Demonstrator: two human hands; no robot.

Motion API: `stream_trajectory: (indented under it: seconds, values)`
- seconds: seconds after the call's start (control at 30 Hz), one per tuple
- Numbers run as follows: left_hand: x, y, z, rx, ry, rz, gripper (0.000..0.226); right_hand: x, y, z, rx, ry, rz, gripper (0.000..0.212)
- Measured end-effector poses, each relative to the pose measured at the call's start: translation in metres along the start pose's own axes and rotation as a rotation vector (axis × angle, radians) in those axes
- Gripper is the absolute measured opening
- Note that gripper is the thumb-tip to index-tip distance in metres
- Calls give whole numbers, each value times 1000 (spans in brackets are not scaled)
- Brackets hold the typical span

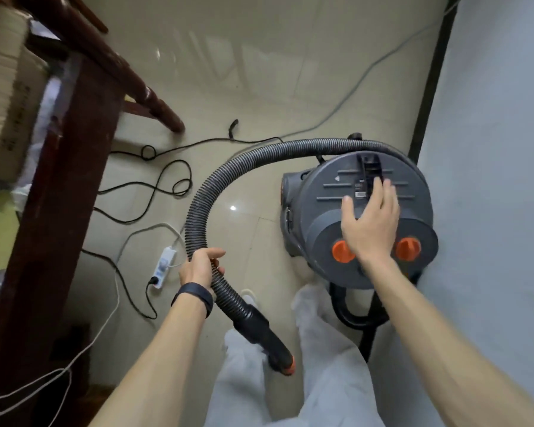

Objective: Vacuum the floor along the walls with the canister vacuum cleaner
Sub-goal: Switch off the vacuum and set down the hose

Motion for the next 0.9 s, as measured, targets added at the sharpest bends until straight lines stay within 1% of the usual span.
stream_trajectory:
  seconds: [0.07, 0.13, 0.17, 0.2, 0.23, 0.27, 0.3, 0.33, 0.37, 0.47, 0.5, 0.57, 0.63, 0.67, 0.73, 0.77, 0.8, 0.87, 0.9]
  values:
    - [7, -3, 4, 40, -28, 4, 20, -37, -1, 63, -107, 177, -163, 75]
    - [15, -4, 13, 81, -25, -9, 21, -81, 5, 126, -156, 482, -277, 81]
    - [17, -2, 19, 93, -11, -13, 21, -101, 10, 154, -133, 648, -350, 82]
    - [19, 2, 26, 98, 11, -1, 21, -118, 18, 181, -54, 813, -422, 81]
    - [21, 6, 32, 100, 31, 19, 20, -129, 30, 206, 59, 956, -491, 82]
    - [23, 12, 37, 106, 43, 36, 20, -137, 42, 227, 166, 1045, -562, 90]
    - [26, 19, 43, 120, 44, 46, 19, -144, 54, 242, 248, 1107, -631, 101]
    - [31, 26, 48, 133, 38, 57, 19, -149, 65, 253, 308, 1164, -693, 107]
    - [37, 32, 52, 141, 26, 74, 20, -152, 74, 260, 347, 1211, -759, 106]
    - [64, 46, 59, 182, -73, 135, 24, -155, 85, 261, 311, 1352, -986, 97]
    - [74, 49, 62, 195, -108, 141, 25, -154, 85, 258, 292, 1388, -1086, 94]
    - [91, 52, 64, 198, -154, 150, 26, -156, 82, 245, 218, 1397, -1278, 88]
    - [101, 53, 69, 208, -174, 150, 26, -161, 77, 231, 146, 1389, -1390, 87]
    - [103, 55, 72, 218, -177, 157, 26, -162, 73, 227, 100, 1396, -1399, 88]
    - [104, 58, 73, 214, -165, 151, 26, -165, 64, 220, -27, 1386, -1329, 77]
    - [102, 59, 73, 208, -151, 126, 26, -167, 63, 217, -95, 1367, -1293, 73]
    - [99, 62, 74, 201, -130, 106, 25, -166, 62, 213, -142, 1336, -1280, 73]
    - [96, 63, 66, 147, -105, 58, 21, -161, 60, 205, -179, 1293, -1321, 83]
    - [95, 63, 63, 103, -96, -11, 17, -159, 60, 199, -156, 1261, -1353, 90]
Point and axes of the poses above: each hand's wrist, its own z-axis away from the middle knuckle, its own y-axis out of the palm, x = y × z, the point moved 5 cm from there along -z, towards the middle knuckle, and after that the axes turned 4 degrees about x, right-handed, at the moved point
